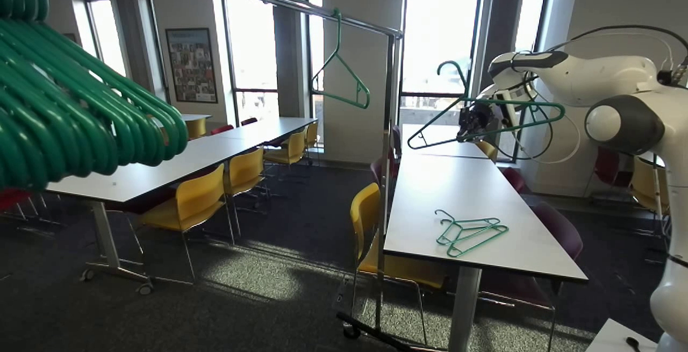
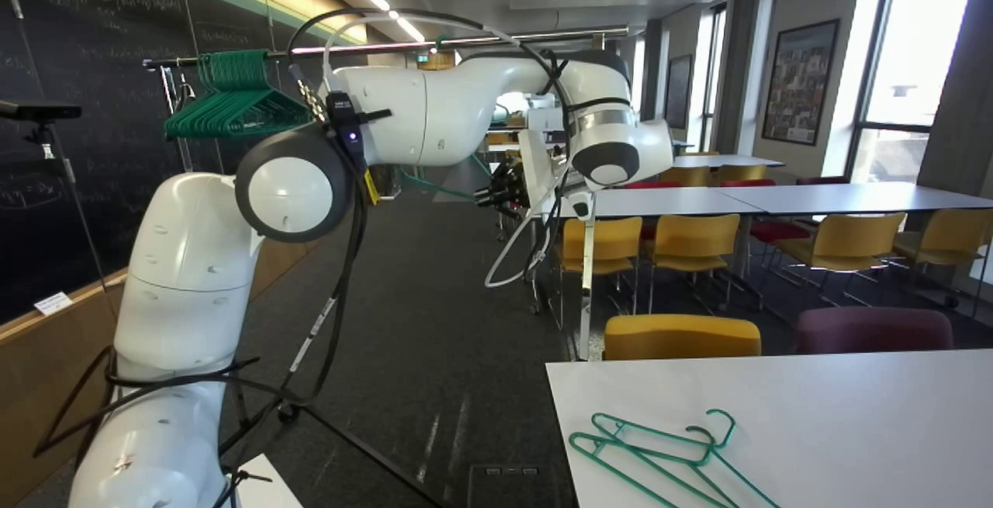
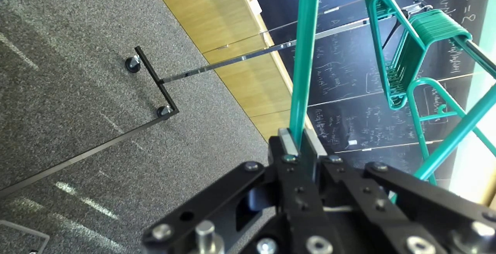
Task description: Put one green hanger from the table on the rail.
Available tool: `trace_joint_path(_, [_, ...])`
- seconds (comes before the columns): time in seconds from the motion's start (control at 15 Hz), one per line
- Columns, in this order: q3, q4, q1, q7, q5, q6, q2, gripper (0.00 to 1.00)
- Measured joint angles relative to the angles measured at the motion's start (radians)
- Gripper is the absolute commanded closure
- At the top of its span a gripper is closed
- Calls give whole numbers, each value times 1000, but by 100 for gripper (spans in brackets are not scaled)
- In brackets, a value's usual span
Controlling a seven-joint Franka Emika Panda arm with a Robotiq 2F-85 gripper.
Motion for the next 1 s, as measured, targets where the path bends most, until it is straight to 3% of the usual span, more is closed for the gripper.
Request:
trace_joint_path(0.27, [23,34,17,5,152,0,3,98])
trace_joint_path(0.6, [77,155,68,146,395,45,34,98])
trace_joint_path(1.0, [96,285,153,448,431,333,67,98])
